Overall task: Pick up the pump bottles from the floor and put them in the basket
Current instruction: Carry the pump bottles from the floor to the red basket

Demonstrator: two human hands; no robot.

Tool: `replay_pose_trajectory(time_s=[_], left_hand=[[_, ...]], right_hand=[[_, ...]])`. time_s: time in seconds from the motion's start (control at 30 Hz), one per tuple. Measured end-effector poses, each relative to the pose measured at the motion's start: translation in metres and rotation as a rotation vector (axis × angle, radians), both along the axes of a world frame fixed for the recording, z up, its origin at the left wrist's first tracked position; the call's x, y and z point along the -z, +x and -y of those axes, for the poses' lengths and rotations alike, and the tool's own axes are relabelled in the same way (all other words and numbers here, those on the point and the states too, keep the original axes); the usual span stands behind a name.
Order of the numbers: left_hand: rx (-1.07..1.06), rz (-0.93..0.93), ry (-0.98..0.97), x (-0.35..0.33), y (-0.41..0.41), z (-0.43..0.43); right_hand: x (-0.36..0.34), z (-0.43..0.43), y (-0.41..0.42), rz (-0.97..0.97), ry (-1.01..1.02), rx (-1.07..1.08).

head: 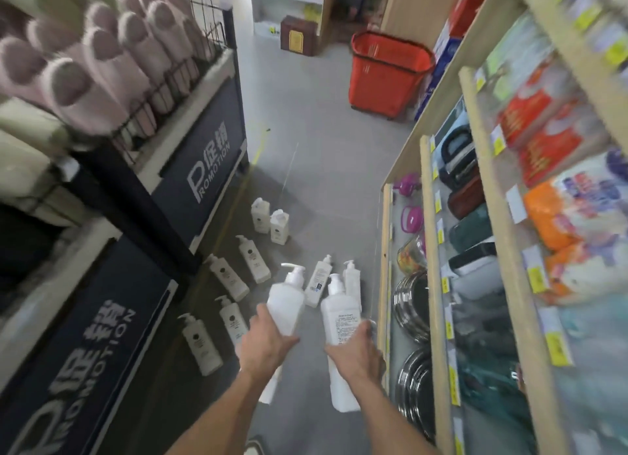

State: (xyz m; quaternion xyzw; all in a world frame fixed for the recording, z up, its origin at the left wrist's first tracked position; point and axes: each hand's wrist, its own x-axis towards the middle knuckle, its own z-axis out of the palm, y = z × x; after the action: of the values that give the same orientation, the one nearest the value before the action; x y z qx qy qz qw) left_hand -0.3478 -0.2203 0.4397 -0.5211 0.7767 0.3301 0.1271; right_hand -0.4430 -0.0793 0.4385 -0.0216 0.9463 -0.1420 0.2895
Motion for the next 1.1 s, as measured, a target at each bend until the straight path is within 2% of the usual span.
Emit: replay_pose_trajectory(time_s=[0.23,0.43,0.7,0.83,1.1], left_hand=[[-0.02,-0.046,-0.036,-0.14,0.011,0.017],[-0.052,-0.117,-0.051,-0.208,0.032,0.033],[0.015,-0.161,-0.174,-0.257,0.064,0.055],[0.023,-0.176,-0.216,-0.27,0.076,0.058],[-0.224,-0.21,-0.255,-0.281,0.113,0.059]], right_hand=[[-0.14,0.012,0.004,-0.078,-0.039,-0.042],[-0.212,0.028,0.012,-0.138,-0.057,-0.085],[-0.258,0.049,0.022,-0.221,-0.063,-0.188],[-0.27,0.06,0.022,-0.236,-0.058,-0.309],[-0.273,0.088,0.012,-0.281,-0.043,-0.578]])
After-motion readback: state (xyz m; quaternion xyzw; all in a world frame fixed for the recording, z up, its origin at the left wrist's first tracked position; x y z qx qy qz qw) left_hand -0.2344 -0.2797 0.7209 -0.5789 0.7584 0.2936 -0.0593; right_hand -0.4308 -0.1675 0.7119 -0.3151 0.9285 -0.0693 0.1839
